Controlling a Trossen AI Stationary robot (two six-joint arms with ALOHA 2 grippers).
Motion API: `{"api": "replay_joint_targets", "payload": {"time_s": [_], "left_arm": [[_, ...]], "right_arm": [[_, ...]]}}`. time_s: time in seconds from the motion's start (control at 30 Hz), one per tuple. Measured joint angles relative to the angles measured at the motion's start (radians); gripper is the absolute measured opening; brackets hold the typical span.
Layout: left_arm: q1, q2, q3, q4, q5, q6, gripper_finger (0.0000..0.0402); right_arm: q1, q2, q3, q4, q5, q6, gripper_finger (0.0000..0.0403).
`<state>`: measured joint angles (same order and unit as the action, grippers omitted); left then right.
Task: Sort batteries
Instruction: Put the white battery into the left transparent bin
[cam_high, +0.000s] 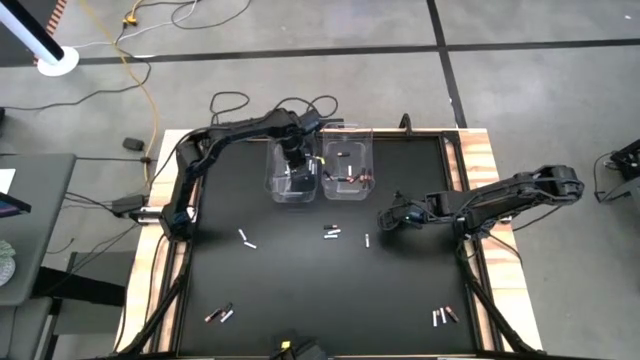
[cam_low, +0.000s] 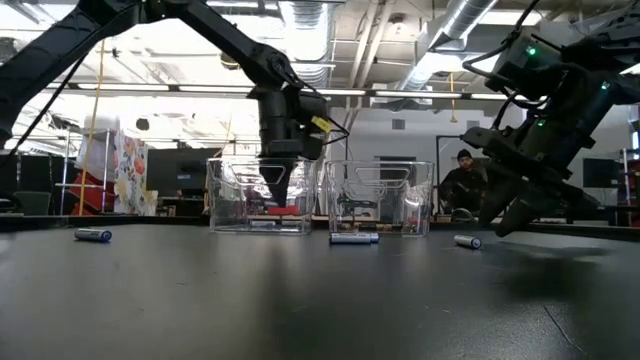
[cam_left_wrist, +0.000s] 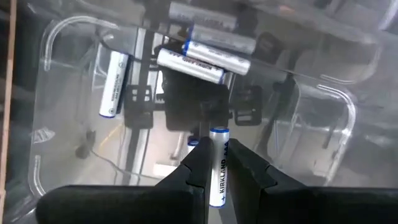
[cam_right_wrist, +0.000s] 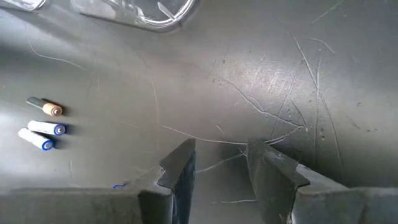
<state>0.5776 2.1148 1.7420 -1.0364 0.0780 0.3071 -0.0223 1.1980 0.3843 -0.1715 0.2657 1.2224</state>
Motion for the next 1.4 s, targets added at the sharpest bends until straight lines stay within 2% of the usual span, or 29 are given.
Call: {"api": "replay_joint_targets", "payload": {"time_s": [0.17, 0.73, 1.03, 1.27, 1.4], "left_arm": [[0.000, -0.001, -0.026, 0.059, 0.000, -0.003, 0.0033], [-0.008, -0.001, -0.038, 0.078, -0.013, -0.042, 0.0053], [-0.008, -0.001, -0.038, 0.082, -0.021, -0.056, 0.0097], [-0.004, -0.014, -0.038, 0.079, -0.033, -0.165, 0.0100], [-0.002, -0.062, -0.038, 0.074, -0.035, -0.232, 0.0098]], "right_arm": [[0.000, 0.000, 0.000, 0.000, 0.001, 0.002, 0.0163], [0.002, 0.000, 0.001, -0.001, 0.003, 0.001, 0.0163], [0.002, 0.000, 0.001, 0.000, 0.003, 0.000, 0.0163], [0.002, 0.000, 0.001, -0.001, 0.007, -0.026, 0.0163], [0.002, 0.000, 0.001, -0.003, 0.007, -0.027, 0.0163]]}}
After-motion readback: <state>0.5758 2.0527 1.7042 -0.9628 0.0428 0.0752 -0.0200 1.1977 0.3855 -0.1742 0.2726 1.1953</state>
